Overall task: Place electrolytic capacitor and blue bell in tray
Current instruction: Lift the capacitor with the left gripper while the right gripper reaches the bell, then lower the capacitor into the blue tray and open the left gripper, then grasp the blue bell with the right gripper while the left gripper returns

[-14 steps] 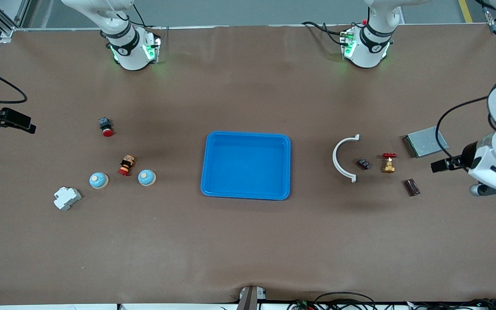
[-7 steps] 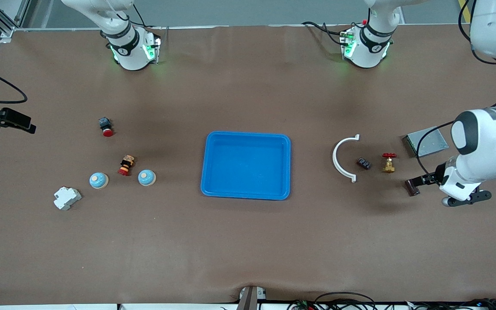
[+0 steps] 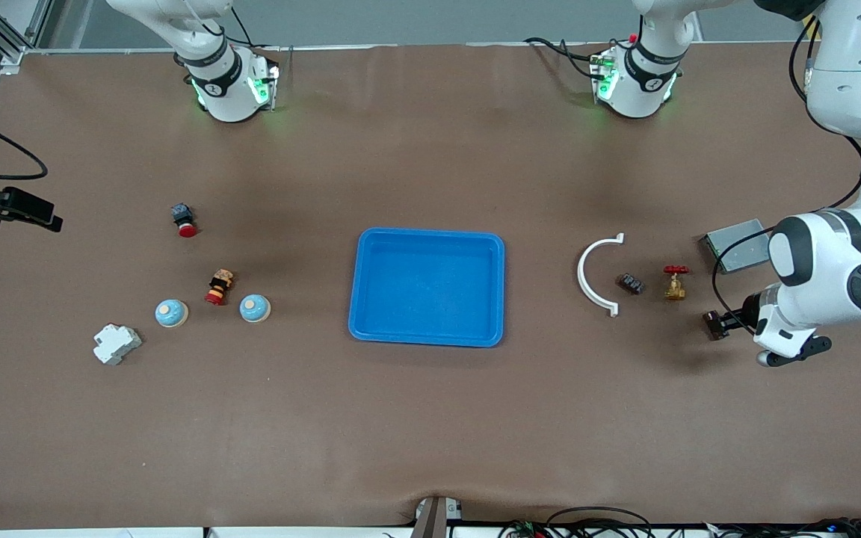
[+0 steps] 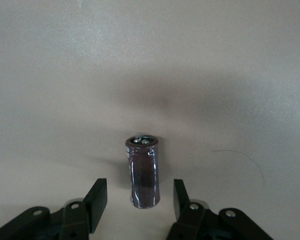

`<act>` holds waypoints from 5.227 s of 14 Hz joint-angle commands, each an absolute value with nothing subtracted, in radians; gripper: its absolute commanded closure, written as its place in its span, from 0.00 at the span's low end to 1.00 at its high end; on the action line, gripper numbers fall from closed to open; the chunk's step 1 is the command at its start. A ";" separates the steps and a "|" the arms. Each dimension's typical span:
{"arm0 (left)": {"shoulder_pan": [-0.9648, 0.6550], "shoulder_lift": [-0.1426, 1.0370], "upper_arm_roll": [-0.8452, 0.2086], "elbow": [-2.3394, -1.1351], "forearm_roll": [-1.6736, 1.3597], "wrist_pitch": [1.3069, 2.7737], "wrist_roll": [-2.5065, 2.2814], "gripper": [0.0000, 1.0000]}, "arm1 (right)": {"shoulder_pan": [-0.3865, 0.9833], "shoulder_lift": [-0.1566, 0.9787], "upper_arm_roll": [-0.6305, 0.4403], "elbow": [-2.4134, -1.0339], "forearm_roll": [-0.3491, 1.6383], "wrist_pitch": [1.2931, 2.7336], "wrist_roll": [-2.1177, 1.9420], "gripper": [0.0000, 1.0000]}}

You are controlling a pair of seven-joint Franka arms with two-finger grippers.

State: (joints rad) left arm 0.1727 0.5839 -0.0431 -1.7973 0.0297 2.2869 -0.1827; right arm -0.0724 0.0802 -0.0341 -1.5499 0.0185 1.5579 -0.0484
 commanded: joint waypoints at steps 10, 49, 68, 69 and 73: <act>0.183 0.641 -0.054 -1.750 0.014 2.276 -0.170 1.00 | -0.017 0.147 -0.017 -1.540 0.008 1.578 -0.040 0.00; -0.201 0.587 -0.495 -1.678 0.012 2.238 -1.686 1.00 | 0.246 0.365 -0.015 -1.965 0.023 2.267 -0.231 0.00; -0.223 0.611 -0.456 -1.675 0.133 2.220 -1.772 0.00 | 0.241 0.463 -0.018 -1.980 -0.069 2.364 -0.718 0.00; -0.197 0.583 -0.456 -1.674 0.153 2.188 -1.749 0.00 | 0.241 0.465 -0.018 -1.980 -0.069 2.367 -0.718 0.00; -0.080 0.506 -0.457 -1.677 0.158 2.056 -1.535 0.00 | 0.239 0.509 -0.017 -1.980 -0.069 2.422 -0.721 0.00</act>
